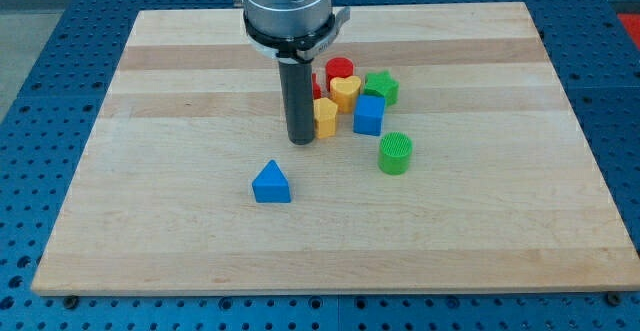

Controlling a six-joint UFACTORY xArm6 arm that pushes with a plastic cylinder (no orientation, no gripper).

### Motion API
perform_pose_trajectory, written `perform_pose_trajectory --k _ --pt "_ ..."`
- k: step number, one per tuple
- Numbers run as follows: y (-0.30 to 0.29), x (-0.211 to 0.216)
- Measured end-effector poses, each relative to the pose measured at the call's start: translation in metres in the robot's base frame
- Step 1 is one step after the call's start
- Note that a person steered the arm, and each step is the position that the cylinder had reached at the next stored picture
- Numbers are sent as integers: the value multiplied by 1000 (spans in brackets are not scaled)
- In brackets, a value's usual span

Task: Move the yellow hexagon towards center

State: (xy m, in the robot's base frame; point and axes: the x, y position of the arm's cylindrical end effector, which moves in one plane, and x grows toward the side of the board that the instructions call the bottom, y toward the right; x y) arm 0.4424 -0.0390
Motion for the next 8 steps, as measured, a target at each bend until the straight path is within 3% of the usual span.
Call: perform_pose_trajectory --k 2,8 --pt "1 17" --pt "28 2"
